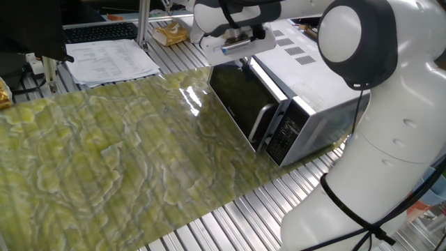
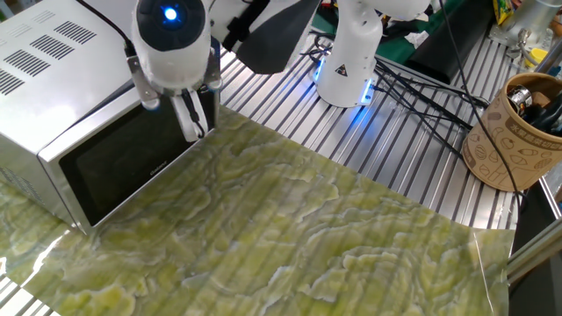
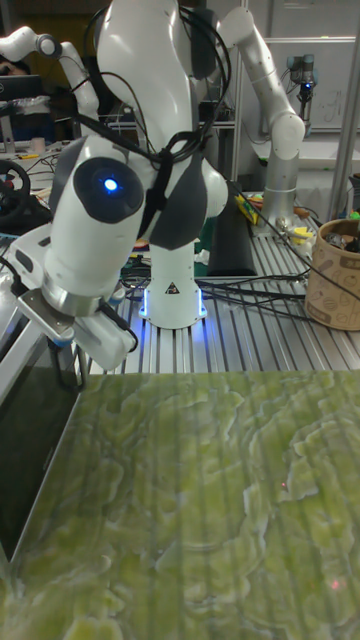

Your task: Put the bowl into the microwave

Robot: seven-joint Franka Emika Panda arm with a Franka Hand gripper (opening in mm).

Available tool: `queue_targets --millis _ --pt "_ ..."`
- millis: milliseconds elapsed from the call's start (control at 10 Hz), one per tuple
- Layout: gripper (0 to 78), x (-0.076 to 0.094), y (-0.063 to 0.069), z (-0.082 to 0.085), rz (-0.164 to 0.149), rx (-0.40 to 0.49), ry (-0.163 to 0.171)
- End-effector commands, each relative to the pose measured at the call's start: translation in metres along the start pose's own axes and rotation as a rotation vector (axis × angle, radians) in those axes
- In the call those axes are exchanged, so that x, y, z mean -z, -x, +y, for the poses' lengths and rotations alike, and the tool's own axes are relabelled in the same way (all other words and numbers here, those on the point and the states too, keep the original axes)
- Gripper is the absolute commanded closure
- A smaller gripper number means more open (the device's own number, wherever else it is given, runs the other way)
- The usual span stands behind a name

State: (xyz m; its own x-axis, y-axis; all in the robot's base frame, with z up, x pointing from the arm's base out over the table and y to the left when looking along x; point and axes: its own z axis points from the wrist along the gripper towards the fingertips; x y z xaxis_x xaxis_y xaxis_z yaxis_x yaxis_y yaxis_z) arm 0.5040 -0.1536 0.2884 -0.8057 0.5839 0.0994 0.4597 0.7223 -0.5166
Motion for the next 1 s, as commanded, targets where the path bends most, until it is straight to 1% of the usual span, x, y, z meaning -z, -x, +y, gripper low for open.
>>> queue_targets --millis 100,200,300,400,500,600,700,900,1000 --pt "76.4 -0.003 -0.031 0.023 0.025 -0.089 0.037" --pt "76.4 -0.003 -0.036 0.027 0.036 -0.107 0.054" --pt "76.4 0.003 -0.049 0.036 0.073 -0.151 0.099" --pt "76.4 0.006 -0.057 0.037 0.077 -0.169 0.088" --pt "76.4 0.006 -0.06 0.037 0.076 -0.173 0.087" --pt "76.4 0.006 -0.06 0.037 0.076 -0.164 0.114" --pt "76.4 0.006 -0.06 0.037 0.067 -0.161 0.174" --pt "76.4 0.006 -0.06 0.037 0.06 -0.173 0.194" --pt "76.4 0.006 -0.06 0.037 0.07 -0.186 0.216"
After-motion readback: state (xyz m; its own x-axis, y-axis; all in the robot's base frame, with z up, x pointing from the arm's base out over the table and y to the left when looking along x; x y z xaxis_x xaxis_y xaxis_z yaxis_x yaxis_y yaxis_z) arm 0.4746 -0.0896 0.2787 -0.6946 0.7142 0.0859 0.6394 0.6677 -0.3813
